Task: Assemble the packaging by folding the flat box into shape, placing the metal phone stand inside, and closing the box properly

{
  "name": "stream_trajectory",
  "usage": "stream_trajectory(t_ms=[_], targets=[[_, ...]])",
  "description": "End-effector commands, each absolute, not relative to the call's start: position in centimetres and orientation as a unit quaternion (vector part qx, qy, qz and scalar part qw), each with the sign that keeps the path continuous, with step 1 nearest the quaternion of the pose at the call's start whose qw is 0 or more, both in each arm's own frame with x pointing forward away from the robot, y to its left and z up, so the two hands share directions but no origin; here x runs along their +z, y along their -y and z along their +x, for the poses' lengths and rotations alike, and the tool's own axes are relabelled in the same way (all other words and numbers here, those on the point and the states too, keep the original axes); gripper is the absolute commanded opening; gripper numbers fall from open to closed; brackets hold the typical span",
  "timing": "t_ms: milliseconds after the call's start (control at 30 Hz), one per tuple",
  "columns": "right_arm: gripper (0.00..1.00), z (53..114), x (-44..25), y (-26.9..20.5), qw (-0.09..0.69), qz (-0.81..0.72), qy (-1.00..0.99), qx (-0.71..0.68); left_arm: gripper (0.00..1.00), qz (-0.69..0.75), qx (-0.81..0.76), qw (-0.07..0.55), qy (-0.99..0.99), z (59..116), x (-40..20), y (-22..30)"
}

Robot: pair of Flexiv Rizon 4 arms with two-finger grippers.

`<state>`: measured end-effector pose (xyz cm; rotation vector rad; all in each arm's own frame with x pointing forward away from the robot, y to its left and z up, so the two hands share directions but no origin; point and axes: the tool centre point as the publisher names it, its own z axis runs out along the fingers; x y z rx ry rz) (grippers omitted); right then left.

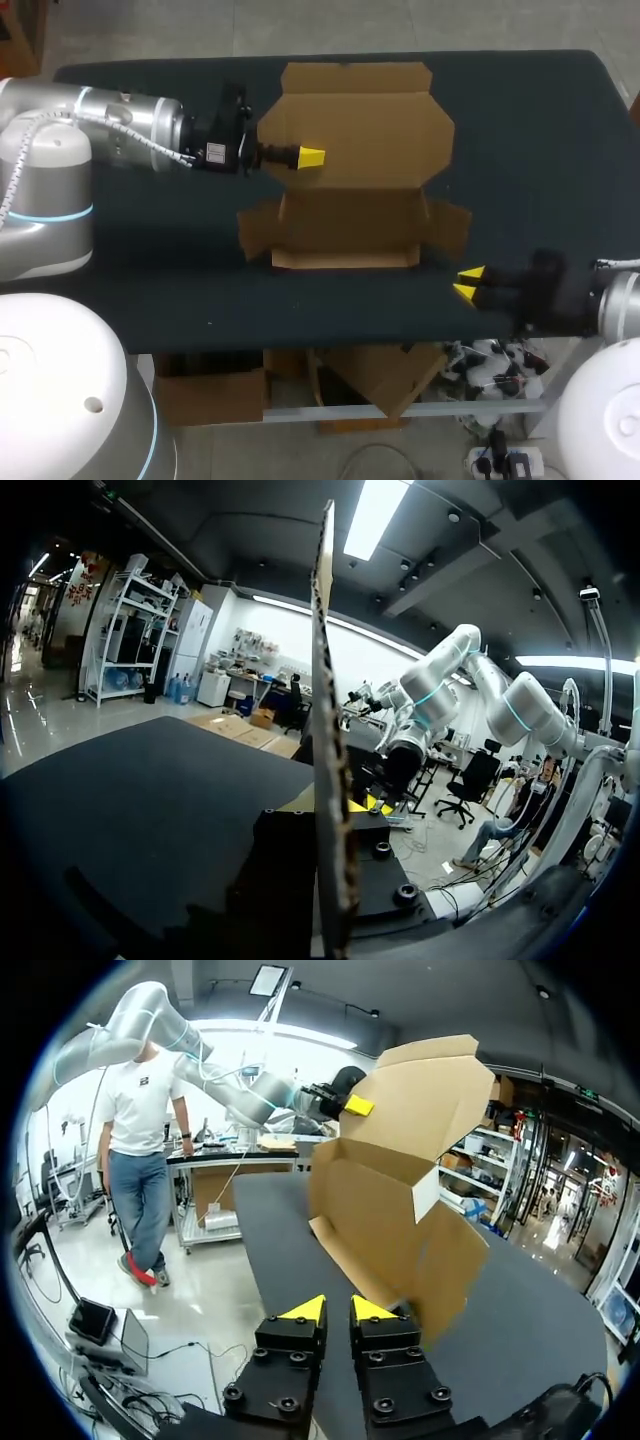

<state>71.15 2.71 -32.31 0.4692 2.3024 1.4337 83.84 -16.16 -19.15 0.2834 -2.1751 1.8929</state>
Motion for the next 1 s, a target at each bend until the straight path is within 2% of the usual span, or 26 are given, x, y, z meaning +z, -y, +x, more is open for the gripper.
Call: stream_trajectory(t_ms=[33,600,1000], targets=[[0.00,71.5,-33.4,-3.9,0.190,0.182,-0.811,0.523,0.00,0.096,0.649,0.123,0.745,83.9,-19.3,16.1],[0.00,71.7,-33.8,-4.4,0.180,0.201,-0.805,0.528,0.00,0.096,0.649,0.123,0.745,83.9,-19.3,16.1],[0.00,72.9,-35.8,-8.9,0.195,0.234,-0.802,0.513,0.00,0.096,0.649,0.123,0.745,83.9,-19.3,16.1]])
